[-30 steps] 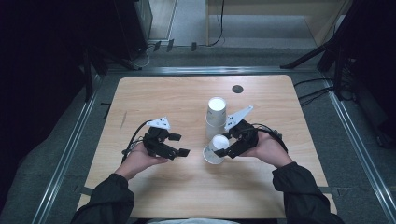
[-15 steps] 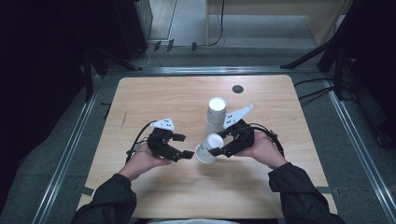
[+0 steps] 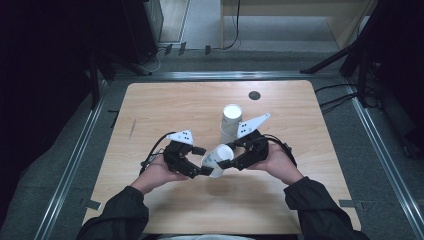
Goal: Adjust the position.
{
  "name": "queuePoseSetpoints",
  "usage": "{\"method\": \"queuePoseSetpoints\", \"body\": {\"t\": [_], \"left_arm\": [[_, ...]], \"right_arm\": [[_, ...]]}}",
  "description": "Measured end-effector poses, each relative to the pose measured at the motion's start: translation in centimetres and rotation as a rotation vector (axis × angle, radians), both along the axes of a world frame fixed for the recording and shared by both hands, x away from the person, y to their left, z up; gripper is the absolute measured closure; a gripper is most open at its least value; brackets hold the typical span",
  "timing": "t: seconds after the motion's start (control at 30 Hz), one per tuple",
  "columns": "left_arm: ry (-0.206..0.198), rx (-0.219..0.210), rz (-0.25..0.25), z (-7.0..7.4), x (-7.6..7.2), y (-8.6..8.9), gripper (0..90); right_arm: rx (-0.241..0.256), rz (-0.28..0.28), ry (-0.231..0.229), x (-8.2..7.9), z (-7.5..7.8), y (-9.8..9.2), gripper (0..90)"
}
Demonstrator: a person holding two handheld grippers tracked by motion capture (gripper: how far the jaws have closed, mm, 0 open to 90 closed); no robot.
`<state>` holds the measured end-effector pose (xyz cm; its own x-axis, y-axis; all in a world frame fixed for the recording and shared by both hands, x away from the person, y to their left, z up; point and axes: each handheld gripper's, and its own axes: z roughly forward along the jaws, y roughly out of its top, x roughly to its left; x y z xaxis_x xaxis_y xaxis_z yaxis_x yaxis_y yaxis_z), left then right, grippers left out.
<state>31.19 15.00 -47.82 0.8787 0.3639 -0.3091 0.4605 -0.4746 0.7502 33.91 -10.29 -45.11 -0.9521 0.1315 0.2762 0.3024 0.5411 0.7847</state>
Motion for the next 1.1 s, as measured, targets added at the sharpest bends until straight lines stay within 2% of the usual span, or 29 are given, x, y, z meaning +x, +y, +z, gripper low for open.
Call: {"method": "queuePoseSetpoints", "body": {"t": [0.23,0.33,0.5,0.53,0.6,0.73,0.83,0.9,0.93,1.1], "left_arm": [[-0.019,0.014,-0.048,-0.1,-0.2,-0.9,15.8],[-0.029,0.019,-0.064,-0.1,-0.2,-1.1,17.1],[-0.018,0.009,-0.093,-0.1,-0.1,-1.1,22.5],[-0.025,-0.002,-0.11,0.0,-0.2,-1.1,26.6],[-0.039,0.008,-0.112,0.1,-0.3,-1.1,27.8],[-0.059,0.015,-0.114,0.2,-0.4,-0.9,30.4],[-0.06,0.016,-0.114,0.4,-0.4,-0.7,31.3],[-0.058,0.021,-0.108,0.4,-0.4,-0.5,31.4],[-0.058,0.027,-0.106,0.4,-0.3,-0.4,31.3],[-0.04,0.038,-0.091,0.6,-0.2,0.3,31.2]], "right_arm": [[0.024,-0.006,0.012,-0.3,0.0,0.2,35.6],[0.047,-0.002,0.036,-0.4,-0.1,0.3,35.6],[0.063,-0.003,0.057,-0.4,-0.2,0.3,36.1],[0.064,-0.004,0.06,-0.4,-0.2,0.4,36.5],[0.066,-0.003,0.063,-0.3,-0.3,0.4,36.4],[0.068,-0.001,0.059,-0.4,-0.3,0.4,36.0],[0.074,-0.002,0.055,-0.4,-0.3,0.5,35.1],[0.074,-0.009,0.04,-0.4,-0.2,0.5,28.8],[0.058,-0.019,0.021,-0.4,-0.2,0.5,25.4],[0.026,-0.02,0.001,-0.6,-0.3,0.4,24.3]]}}
